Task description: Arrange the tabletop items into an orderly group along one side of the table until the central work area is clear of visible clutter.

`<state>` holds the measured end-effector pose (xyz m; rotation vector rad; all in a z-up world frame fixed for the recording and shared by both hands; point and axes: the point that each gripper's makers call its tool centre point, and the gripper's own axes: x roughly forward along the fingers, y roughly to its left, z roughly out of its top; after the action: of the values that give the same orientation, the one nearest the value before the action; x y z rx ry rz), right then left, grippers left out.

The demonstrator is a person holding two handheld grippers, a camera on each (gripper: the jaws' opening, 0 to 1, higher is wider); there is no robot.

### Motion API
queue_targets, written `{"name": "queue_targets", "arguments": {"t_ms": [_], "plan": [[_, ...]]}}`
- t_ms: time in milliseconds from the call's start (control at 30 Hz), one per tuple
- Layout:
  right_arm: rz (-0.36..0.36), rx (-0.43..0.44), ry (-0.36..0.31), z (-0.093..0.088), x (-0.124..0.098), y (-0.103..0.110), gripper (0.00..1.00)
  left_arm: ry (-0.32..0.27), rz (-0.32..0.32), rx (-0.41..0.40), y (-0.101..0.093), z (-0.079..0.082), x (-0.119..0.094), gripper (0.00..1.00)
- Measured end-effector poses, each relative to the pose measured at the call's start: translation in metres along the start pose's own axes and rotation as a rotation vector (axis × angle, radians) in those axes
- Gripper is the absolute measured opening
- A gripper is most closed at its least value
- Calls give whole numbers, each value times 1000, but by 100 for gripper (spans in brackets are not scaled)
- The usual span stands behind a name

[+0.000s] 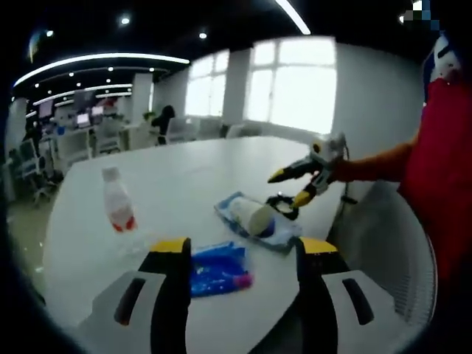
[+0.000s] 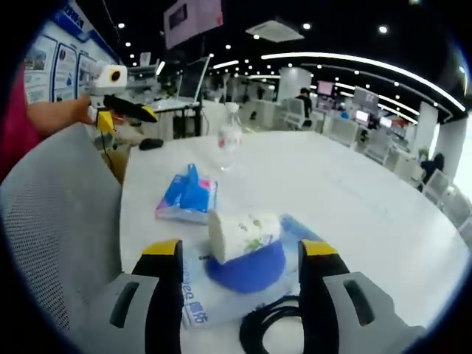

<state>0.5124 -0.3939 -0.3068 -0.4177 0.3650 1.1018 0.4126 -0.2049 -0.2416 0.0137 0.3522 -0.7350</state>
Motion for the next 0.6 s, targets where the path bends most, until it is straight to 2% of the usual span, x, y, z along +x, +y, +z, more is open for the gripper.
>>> {"name": "queue_targets", "arguments": {"t_ms": [333, 600], "plan": [[-29, 8, 64, -15, 27, -10, 60, 14, -11, -3, -2, -3, 2, 52], [-43, 10, 96, -24, 32, -12, 55, 13, -19, -17, 0, -4, 4, 50]]}}
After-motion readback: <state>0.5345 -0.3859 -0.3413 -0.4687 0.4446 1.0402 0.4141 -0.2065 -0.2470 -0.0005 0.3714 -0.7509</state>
